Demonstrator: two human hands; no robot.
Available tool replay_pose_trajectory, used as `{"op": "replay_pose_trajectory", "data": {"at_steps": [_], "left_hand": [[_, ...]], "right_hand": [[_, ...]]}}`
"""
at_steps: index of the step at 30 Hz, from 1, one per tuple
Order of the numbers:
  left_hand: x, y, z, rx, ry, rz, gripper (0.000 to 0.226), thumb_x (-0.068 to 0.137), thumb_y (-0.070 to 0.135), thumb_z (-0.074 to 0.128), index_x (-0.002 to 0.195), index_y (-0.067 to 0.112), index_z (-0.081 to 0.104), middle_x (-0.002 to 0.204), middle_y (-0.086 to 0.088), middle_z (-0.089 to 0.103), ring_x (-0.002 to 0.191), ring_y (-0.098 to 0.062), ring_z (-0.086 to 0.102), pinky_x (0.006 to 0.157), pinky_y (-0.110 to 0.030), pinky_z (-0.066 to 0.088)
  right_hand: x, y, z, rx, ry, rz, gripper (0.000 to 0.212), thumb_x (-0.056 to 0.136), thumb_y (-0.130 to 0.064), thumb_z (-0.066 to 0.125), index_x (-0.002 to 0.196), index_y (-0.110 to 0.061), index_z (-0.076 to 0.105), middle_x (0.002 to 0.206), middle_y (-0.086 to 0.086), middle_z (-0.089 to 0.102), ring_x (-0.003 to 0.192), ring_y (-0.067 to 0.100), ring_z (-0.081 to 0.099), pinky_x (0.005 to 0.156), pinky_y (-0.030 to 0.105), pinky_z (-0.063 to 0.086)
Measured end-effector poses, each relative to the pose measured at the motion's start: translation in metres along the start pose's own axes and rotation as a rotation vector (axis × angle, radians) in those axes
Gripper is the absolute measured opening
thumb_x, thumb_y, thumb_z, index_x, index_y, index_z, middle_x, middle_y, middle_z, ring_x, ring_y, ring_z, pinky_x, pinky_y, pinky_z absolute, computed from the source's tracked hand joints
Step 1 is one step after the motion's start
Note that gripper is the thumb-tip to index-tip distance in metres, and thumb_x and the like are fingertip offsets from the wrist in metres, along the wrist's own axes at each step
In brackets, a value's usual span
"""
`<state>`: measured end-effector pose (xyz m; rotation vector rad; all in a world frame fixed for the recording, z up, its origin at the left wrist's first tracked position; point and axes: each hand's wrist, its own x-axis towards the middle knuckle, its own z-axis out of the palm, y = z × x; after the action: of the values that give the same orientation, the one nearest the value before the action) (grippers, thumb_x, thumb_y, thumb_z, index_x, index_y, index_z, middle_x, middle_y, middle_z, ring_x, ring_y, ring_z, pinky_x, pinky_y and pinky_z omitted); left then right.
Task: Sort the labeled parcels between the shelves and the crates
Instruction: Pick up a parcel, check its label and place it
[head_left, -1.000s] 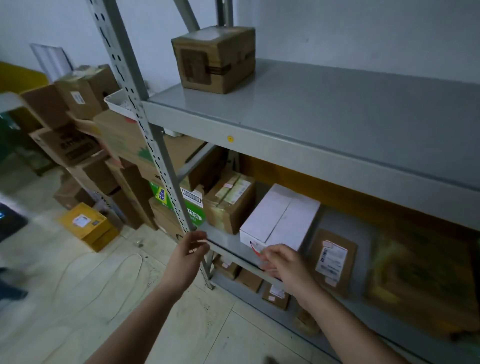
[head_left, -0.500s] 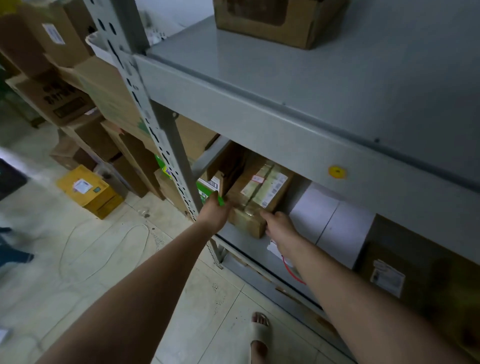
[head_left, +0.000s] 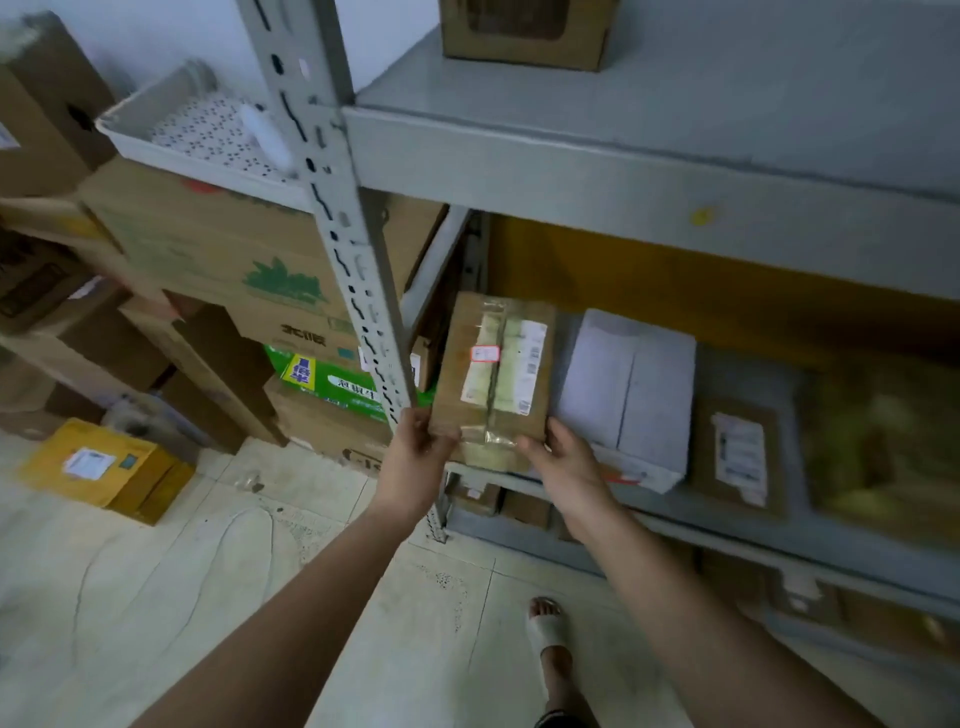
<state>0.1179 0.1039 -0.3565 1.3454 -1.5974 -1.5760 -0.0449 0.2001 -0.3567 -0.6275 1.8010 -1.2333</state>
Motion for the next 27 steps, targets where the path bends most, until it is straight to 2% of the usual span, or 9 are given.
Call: {"op": "replay_pose_trajectory", "data": {"at_steps": [3, 7, 10, 13, 16, 19, 24, 27], "left_hand": [[-0.062, 0.010, -0.020, -0.109, -0.034, 0.086, 0.030, 0.094, 0.007, 0.067, 0.118, 0.023, 0.056, 0.111, 0.008, 0.073, 0.097, 0.001, 0.069, 0.078, -0.015, 0.052], [-0.130, 0.021, -0.049, -0.134, -0.156, 0.168, 0.046, 0.095, 0.007, 0.067, 0.139, 0.016, 0.057, 0.123, 0.007, 0.073, 0.114, -0.007, 0.068, 0.095, -0.019, 0.053], [-0.172, 0.023, -0.063, -0.142, -0.182, 0.209, 0.052, 0.093, 0.007, 0.069, 0.142, 0.016, 0.056, 0.117, 0.008, 0.075, 0.115, -0.011, 0.068, 0.097, -0.020, 0.052], [-0.201, 0.017, -0.071, -0.162, -0.165, 0.239, 0.055, 0.089, 0.006, 0.073, 0.141, 0.020, 0.058, 0.111, 0.006, 0.076, 0.106, -0.012, 0.068, 0.092, -0.019, 0.053], [-0.218, 0.012, -0.075, -0.205, -0.175, 0.239, 0.058, 0.086, 0.004, 0.075, 0.140, 0.015, 0.058, 0.126, 0.000, 0.072, 0.123, -0.017, 0.064, 0.106, -0.032, 0.049], [-0.230, 0.012, -0.077, -0.214, -0.202, 0.256, 0.059, 0.084, 0.003, 0.075, 0.139, 0.014, 0.059, 0.129, 0.001, 0.070, 0.126, -0.017, 0.062, 0.108, -0.033, 0.047], [-0.239, 0.010, -0.070, -0.217, -0.238, 0.268, 0.059, 0.083, 0.000, 0.074, 0.138, 0.013, 0.059, 0.126, 0.002, 0.071, 0.123, -0.016, 0.065, 0.104, -0.030, 0.050], [-0.244, 0.009, -0.060, -0.235, -0.276, 0.254, 0.059, 0.083, -0.005, 0.072, 0.138, 0.011, 0.059, 0.124, 0.002, 0.073, 0.119, -0.016, 0.067, 0.101, -0.025, 0.052]], "right_hand": [[-0.072, -0.004, 0.004, -0.026, 0.041, -0.123, 0.034, 0.098, -0.024, 0.061, 0.130, -0.033, 0.057, 0.115, -0.025, 0.065, 0.108, -0.006, 0.060, 0.090, 0.020, 0.047], [-0.156, -0.003, 0.012, -0.025, 0.091, -0.225, 0.044, 0.099, -0.025, 0.059, 0.138, -0.041, 0.047, 0.122, -0.030, 0.062, 0.112, -0.015, 0.057, 0.090, 0.009, 0.047], [-0.207, 0.000, 0.014, -0.007, 0.110, -0.273, 0.054, 0.100, -0.025, 0.059, 0.149, -0.033, 0.040, 0.135, -0.021, 0.060, 0.124, -0.004, 0.057, 0.103, 0.022, 0.048], [-0.243, 0.002, 0.015, 0.020, 0.130, -0.314, 0.052, 0.099, -0.020, 0.058, 0.148, -0.030, 0.043, 0.135, -0.021, 0.061, 0.126, 0.000, 0.057, 0.105, 0.020, 0.046], [-0.266, 0.005, 0.015, 0.018, 0.138, -0.340, 0.052, 0.098, -0.021, 0.058, 0.147, -0.032, 0.043, 0.135, -0.022, 0.061, 0.126, 0.000, 0.056, 0.107, 0.025, 0.046], [-0.278, 0.010, 0.014, 0.018, 0.157, -0.345, 0.052, 0.098, -0.023, 0.059, 0.147, -0.031, 0.044, 0.137, -0.018, 0.060, 0.127, 0.002, 0.056, 0.110, 0.035, 0.044], [-0.293, 0.020, 0.011, 0.055, 0.205, -0.347, 0.052, 0.098, -0.019, 0.058, 0.145, -0.035, 0.044, 0.136, -0.020, 0.061, 0.127, 0.002, 0.056, 0.109, 0.029, 0.046], [-0.301, 0.029, 0.004, 0.063, 0.230, -0.318, 0.054, 0.098, -0.021, 0.058, 0.148, -0.033, 0.043, 0.137, -0.020, 0.060, 0.127, 0.001, 0.056, 0.110, 0.033, 0.045]]}}
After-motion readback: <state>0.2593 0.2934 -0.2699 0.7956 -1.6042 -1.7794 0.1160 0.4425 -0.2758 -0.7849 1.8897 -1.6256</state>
